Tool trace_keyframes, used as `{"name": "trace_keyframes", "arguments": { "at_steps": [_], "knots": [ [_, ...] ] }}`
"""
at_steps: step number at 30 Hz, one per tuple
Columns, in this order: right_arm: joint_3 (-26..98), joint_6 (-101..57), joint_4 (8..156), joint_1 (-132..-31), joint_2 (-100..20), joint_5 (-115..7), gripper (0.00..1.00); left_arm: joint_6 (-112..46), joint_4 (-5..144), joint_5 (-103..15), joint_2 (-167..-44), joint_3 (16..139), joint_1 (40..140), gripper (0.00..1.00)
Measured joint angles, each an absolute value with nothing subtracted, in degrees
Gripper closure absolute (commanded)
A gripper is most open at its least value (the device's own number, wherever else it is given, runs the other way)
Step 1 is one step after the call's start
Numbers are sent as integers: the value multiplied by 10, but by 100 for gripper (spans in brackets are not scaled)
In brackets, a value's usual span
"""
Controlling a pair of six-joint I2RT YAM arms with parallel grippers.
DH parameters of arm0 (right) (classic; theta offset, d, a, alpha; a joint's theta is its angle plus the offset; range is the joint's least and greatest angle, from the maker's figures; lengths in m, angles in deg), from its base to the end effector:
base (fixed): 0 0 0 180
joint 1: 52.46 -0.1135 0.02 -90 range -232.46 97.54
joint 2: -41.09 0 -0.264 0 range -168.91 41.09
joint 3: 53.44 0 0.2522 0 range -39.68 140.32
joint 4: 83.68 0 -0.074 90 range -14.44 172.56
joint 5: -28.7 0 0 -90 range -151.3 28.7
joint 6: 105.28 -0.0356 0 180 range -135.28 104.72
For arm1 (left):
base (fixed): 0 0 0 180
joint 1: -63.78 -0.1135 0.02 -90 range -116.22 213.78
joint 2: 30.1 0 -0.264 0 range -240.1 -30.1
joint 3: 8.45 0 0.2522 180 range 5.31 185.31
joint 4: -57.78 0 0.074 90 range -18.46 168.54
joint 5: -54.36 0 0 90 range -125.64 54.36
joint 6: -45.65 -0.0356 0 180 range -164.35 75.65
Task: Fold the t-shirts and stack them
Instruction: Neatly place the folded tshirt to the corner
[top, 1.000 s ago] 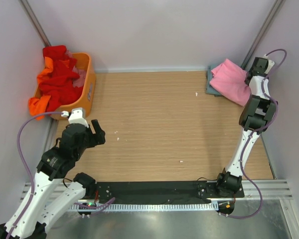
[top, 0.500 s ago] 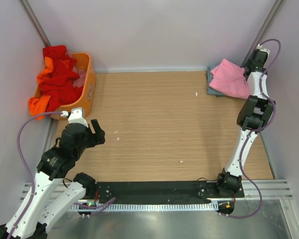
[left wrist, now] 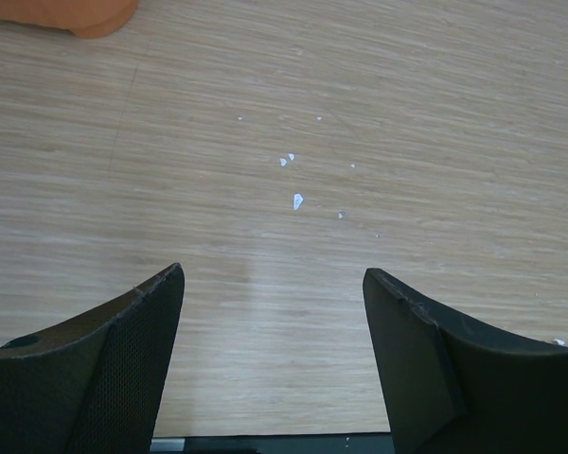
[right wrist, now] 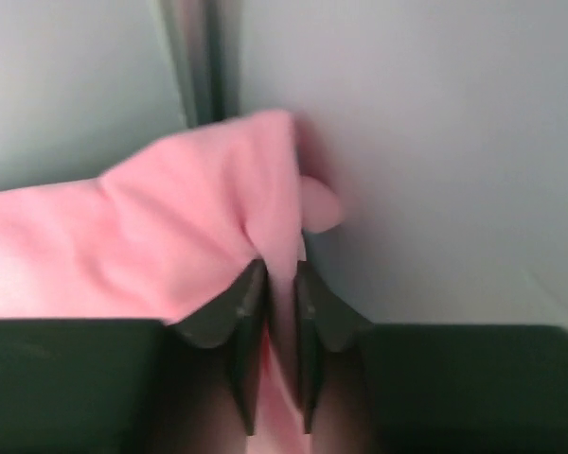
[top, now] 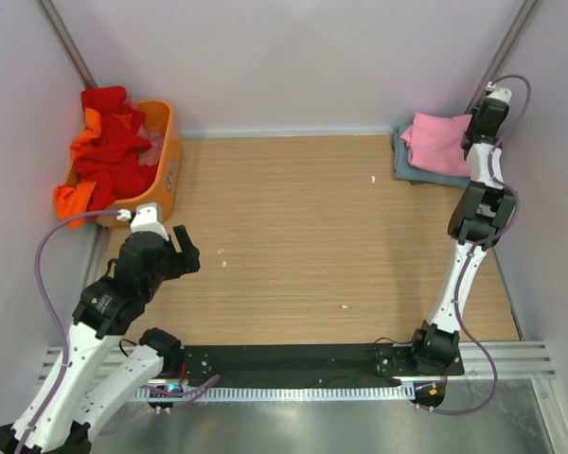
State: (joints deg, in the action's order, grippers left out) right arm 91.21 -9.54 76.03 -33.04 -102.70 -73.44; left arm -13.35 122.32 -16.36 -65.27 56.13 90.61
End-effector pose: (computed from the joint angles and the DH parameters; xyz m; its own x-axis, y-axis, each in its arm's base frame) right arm 0.5519 -0.2025 0.2370 -0.3634 0.0244 -0.9313 0.4782 0.8628 -0.1639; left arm 0.1052 -0.0400 0.3275 -0.5355 -0.2740 -0.7989 -0.1058 0.9602 -0.2584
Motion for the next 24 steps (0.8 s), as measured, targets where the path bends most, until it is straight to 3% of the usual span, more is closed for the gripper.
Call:
{"name": "trace_keyframes", "arguments": {
  "at_steps": [1, 2, 5, 14, 24],
  "knots": [
    [913, -102, 765, -325, -1037, -734, 65, -133, 1223, -164, -653, 561, 906, 23],
    [913, -109, 767, -320, -1045, -735, 36, -133, 1223, -164, -654, 561, 905, 23],
    [891, -141, 775, -304, -1060, -716, 12, -134, 1223, -164, -656, 561, 903, 23],
    [817, -211, 780, -317, -1036, -785, 8, -134, 1223, -164, -651, 561, 903, 23],
    [755, -297, 654, -316, -851, -918, 3, -135, 1219, -169, -636, 560, 903, 22]
  ]
}}
